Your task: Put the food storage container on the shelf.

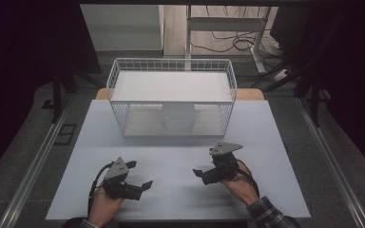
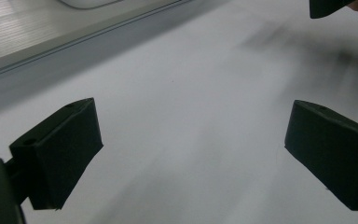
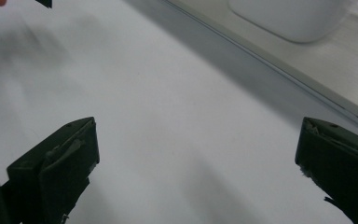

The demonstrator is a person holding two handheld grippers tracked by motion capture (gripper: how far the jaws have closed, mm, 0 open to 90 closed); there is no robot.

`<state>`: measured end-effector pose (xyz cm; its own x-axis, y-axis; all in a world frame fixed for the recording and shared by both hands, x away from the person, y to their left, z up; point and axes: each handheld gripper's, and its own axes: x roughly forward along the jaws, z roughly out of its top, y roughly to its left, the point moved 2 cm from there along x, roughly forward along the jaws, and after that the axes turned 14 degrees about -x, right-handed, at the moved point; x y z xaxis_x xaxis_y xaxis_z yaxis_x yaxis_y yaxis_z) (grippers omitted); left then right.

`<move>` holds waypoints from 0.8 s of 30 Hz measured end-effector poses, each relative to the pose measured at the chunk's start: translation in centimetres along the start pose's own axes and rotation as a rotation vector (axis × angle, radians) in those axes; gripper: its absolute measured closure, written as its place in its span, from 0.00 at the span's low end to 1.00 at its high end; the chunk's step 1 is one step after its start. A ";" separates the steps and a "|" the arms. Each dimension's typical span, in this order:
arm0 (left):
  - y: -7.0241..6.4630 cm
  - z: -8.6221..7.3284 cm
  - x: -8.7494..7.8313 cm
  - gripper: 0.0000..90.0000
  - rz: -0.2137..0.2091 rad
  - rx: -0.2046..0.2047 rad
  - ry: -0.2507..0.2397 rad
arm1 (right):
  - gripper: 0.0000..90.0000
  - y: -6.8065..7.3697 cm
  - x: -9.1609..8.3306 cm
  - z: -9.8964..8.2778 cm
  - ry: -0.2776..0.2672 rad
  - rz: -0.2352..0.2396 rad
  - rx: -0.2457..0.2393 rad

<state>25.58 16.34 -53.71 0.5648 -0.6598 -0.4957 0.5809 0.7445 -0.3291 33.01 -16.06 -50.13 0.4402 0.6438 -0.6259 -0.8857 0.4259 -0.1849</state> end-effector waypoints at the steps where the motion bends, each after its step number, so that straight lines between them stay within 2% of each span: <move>1: 0.0 -0.1 -0.1 0.04 0.002 -0.001 0.002 | 0.00 0.0 -0.1 -0.2 0.002 -0.002 0.003; 10: 0.3 -0.3 -1.0 0.04 0.018 -0.012 -0.016 | 0.00 0.2 -1.9 -1.5 0.003 -0.039 0.023; 15: 0.4 -0.4 -1.6 0.03 0.029 -0.017 -0.030 | 0.00 0.3 -2.6 -2.2 0.019 -0.043 0.024; 24: 0.7 -0.8 -2.6 0.04 0.042 -0.035 -0.046 | 0.00 0.5 -4.0 -2.8 0.006 -0.066 0.044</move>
<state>24.03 18.63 -53.24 0.6148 -0.6314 -0.4726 0.5356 0.7741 -0.3375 30.41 -20.22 -49.79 0.4960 0.6097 -0.6183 -0.8476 0.4947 -0.1922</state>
